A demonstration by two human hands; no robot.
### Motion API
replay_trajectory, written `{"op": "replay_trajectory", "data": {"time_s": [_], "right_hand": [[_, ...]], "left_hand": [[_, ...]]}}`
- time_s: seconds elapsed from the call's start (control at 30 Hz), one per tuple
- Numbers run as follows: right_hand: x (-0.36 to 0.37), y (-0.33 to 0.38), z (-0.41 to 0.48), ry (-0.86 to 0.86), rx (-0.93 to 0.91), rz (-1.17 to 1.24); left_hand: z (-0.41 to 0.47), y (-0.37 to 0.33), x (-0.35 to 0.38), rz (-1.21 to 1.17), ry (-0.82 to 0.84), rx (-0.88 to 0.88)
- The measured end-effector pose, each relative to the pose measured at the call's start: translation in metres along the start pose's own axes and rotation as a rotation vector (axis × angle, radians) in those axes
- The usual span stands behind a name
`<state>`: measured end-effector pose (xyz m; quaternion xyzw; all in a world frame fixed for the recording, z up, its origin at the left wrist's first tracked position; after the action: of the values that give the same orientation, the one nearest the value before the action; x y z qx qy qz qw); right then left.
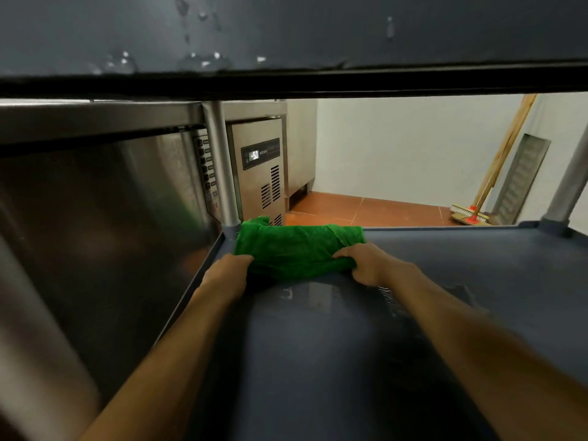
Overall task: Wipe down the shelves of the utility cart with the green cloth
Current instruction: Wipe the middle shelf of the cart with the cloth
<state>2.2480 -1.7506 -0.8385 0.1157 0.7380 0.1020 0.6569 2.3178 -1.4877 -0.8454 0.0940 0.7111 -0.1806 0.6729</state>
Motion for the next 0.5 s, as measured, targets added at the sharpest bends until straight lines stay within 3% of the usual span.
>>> {"op": "replay_trajectory", "data": {"time_s": [0.2,0.5], "right_hand": [[0.007,-0.004,-0.028,0.027,0.052,0.047],[0.014,0.007,-0.09,0.07,0.044,0.027]], "left_hand": [[-0.036,-0.015,-0.001,0.087,-0.024,-0.034],[-0.094,-0.018,-0.005,0.084,0.083,0.003]]}}
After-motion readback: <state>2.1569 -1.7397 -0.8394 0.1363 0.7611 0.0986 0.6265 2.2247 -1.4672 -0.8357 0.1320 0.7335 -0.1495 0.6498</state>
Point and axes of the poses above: each hand's wrist, its own z-axis towards the middle knuckle, its own x-axis out of the palm, y = z × x, the point moved 6 cm from there along z, towards the middle knuckle, and after that the axes turned 5 degrees about y, right-handed, at the moved point
